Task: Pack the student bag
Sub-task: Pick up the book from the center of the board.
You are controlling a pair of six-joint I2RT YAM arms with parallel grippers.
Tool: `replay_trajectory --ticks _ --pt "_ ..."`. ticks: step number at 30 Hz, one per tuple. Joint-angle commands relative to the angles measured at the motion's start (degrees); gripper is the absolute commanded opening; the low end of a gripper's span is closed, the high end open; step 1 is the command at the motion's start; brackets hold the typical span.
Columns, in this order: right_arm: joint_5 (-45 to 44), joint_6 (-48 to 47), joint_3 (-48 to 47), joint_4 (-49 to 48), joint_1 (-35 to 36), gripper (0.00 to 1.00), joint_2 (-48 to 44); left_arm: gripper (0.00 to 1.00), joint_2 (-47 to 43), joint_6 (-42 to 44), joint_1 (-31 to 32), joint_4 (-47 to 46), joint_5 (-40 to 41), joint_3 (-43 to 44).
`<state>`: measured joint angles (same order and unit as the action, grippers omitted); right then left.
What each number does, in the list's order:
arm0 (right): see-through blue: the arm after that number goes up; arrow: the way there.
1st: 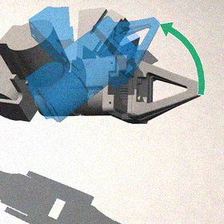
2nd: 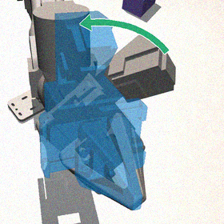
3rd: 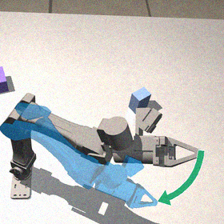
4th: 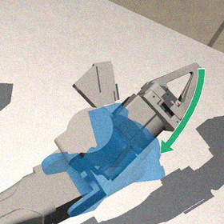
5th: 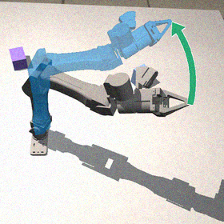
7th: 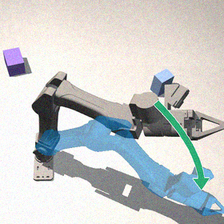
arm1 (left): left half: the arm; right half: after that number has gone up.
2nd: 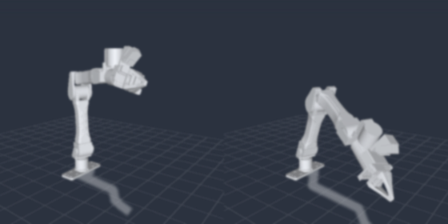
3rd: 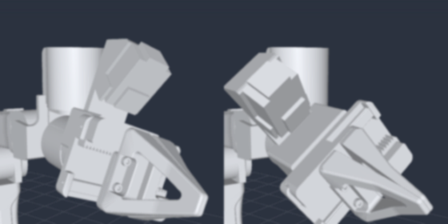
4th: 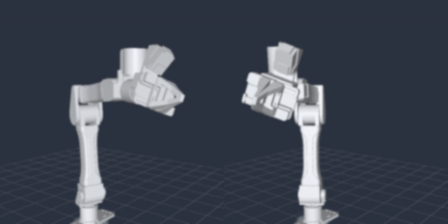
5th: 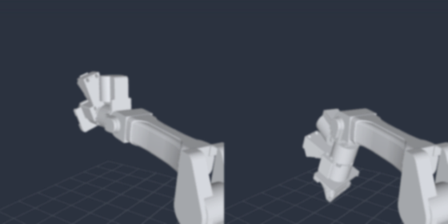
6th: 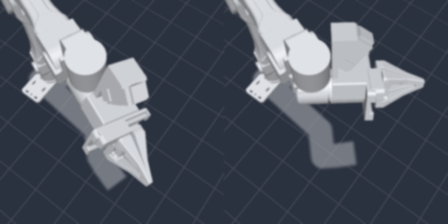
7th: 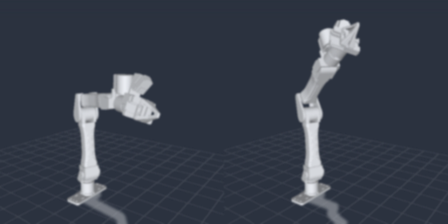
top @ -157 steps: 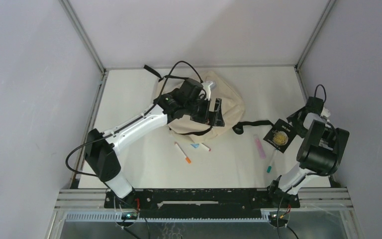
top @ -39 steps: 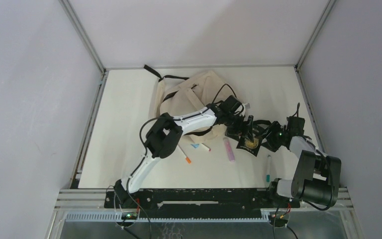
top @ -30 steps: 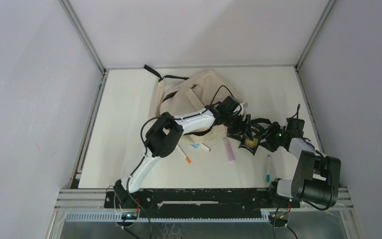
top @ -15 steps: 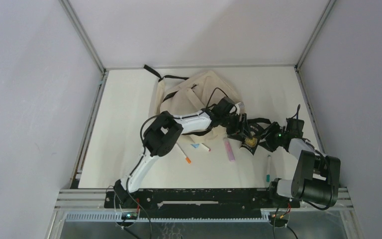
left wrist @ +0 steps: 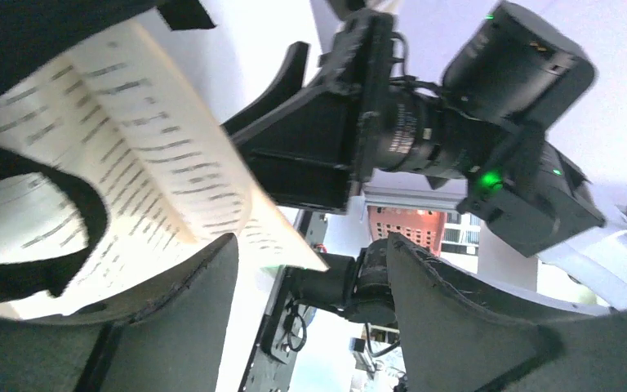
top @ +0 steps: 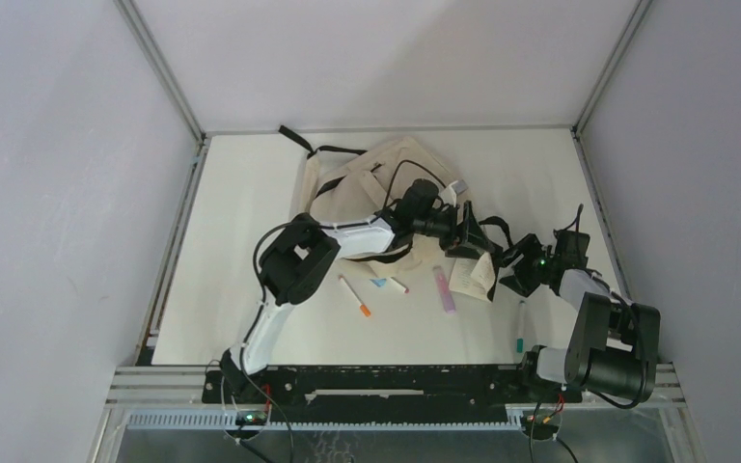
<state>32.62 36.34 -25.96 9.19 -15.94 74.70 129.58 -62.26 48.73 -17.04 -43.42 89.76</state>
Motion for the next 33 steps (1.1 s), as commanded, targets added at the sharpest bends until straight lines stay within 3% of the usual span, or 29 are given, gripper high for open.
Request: replay_trajectory --ticks 1,12,20,30,33 --pt "1.0 0.1 0.7 0.2 0.6 0.74 0.4 0.72 -4.1 -2.1 0.0 -7.0 -2.5 0.1" --pt "1.2 -0.2 0.7 0.2 0.6 0.72 0.1 0.70 -4.8 3.1 -1.7 0.4 0.3 -2.4" --pt "1.2 0.0 0.7 -0.2 0.5 0.71 0.6 0.67 -2.1 8.7 -1.7 9.3 1.0 0.3" --pt "1.5 0.1 0.7 -0.5 0.6 0.70 1.2 0.50 0.9 9.1 1.0 10.5 0.8 3.5" --pt "1.6 0.0 0.7 -0.3 0.6 0.69 0.9 0.33 1.7 9.1 1.3 11.4 1.3 4.5"
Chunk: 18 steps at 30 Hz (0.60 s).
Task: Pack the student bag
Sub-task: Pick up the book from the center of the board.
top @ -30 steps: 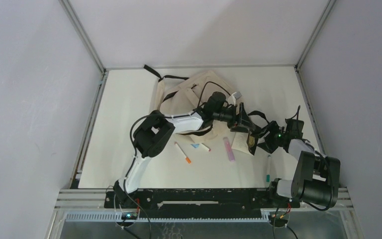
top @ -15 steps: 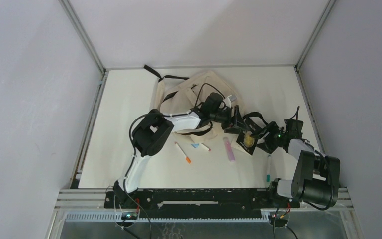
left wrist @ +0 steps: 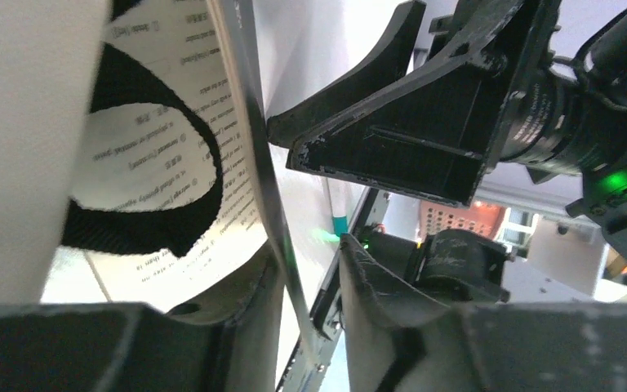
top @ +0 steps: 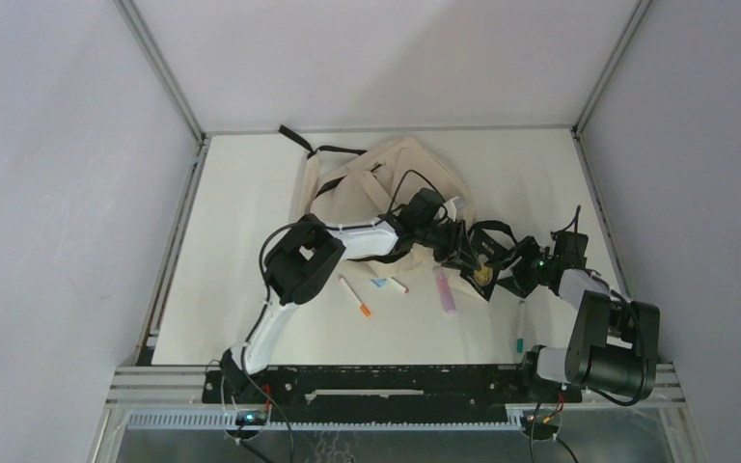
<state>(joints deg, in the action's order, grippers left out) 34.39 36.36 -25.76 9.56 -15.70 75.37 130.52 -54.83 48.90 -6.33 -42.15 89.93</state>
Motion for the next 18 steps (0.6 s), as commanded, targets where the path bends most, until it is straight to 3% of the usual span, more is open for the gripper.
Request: replay_trajectory --ticks 1,4,5,9,13,18 --pt "-0.3 -0.2 0.5 -0.4 0.3 0.69 0.1 0.27 0.9 2.0 1.1 1.2 0.4 4.6" --pt "-0.1 -0.4 0.5 -0.1 0.2 0.68 -0.2 0.03 0.6 5.0 1.0 5.7 2.3 6.4" --pt "0.5 -0.3 0.5 0.0 0.1 0.68 -0.5 0.00 0.3 5.9 1.0 8.1 2.6 6.9" --pt "2.3 -0.6 -0.5 2.9 -1.7 0.69 -4.5 0.00 -2.9 8.2 0.9 10.2 2.9 7.2" --pt "6.1 -1.2 -3.1 8.7 -7.1 0.72 -14.3 0.00 -6.9 8.5 0.3 10.1 -0.8 8.1" --pt "11.5 0.8 -9.0 13.0 -10.7 0.83 -22.8 0.00 -13.4 8.1 -0.2 7.3 -6.7 8.6"
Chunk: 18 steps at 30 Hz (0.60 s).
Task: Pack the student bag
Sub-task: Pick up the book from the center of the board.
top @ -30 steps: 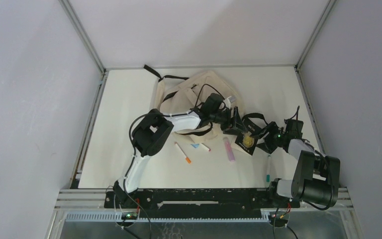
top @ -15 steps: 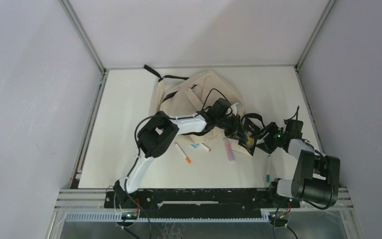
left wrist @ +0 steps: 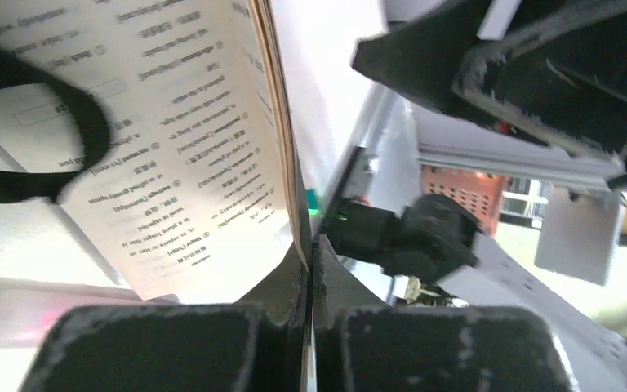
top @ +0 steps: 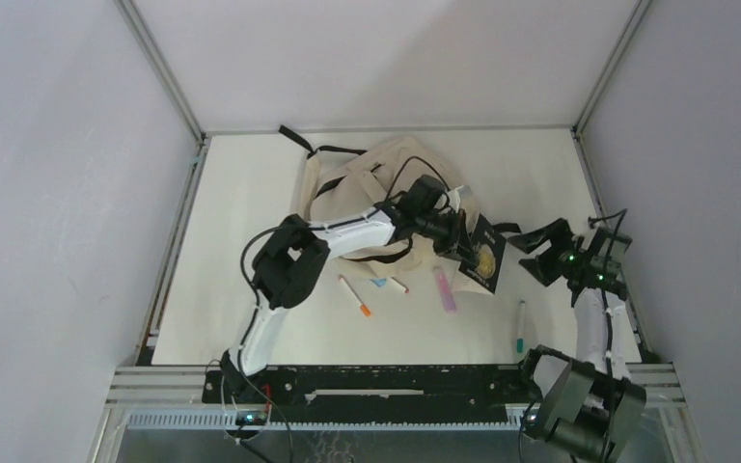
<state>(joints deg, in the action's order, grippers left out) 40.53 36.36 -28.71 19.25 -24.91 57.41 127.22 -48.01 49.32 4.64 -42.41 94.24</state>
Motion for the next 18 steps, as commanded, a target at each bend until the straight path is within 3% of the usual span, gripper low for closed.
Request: replay_trajectory --ticks 1,11,18 --pt "5.6 0.9 -7.6 4.1 -1.7 0.85 -5.7 0.00 -11.2 0.9 -0.9 -4.3 -7.7 4.4" --pt "15.3 5.2 -10.2 -1.9 -1.0 0.91 -7.3 0.00 -19.3 -5.5 -3.8 -14.2 -13.8 -0.4" --pt "19.8 11.1 -10.2 -12.5 7.4 0.83 -7.4 0.00 -19.3 -10.6 -4.5 -21.3 -13.9 -3.3"
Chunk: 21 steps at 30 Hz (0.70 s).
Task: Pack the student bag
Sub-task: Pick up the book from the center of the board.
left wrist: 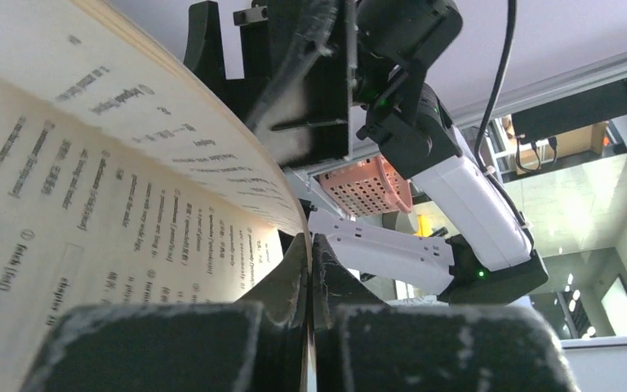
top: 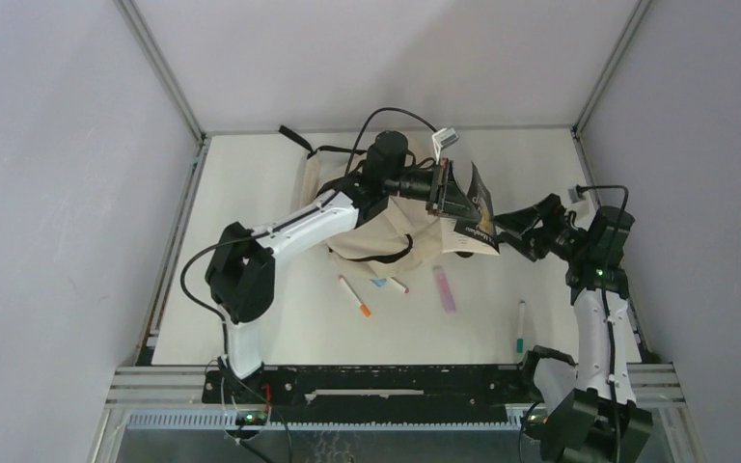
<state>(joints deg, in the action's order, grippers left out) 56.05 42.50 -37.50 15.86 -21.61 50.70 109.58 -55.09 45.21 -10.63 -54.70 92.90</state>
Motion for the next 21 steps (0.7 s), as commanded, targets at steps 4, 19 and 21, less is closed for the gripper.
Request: replay_trajectory --ticks 4,19,21 --pt "4.3 10.6 -1.4 -14.9 5.2 0.77 -1.7 0.00 -2.2 -4.4 -1.4 -7.4 -0.9 -4.4" --pt "3.5 18.6 -1.0 -23.6 10.4 0.30 0.7 0.00 -4.0 -6.2 -4.0 -11.9 -0.2 -10.9" --pt "2.7 17.4 -1.1 -23.0 10.9 0.12 0.8 0.20 -4.4 -6.0 -4.1 -11.4 -0.7 -11.4"
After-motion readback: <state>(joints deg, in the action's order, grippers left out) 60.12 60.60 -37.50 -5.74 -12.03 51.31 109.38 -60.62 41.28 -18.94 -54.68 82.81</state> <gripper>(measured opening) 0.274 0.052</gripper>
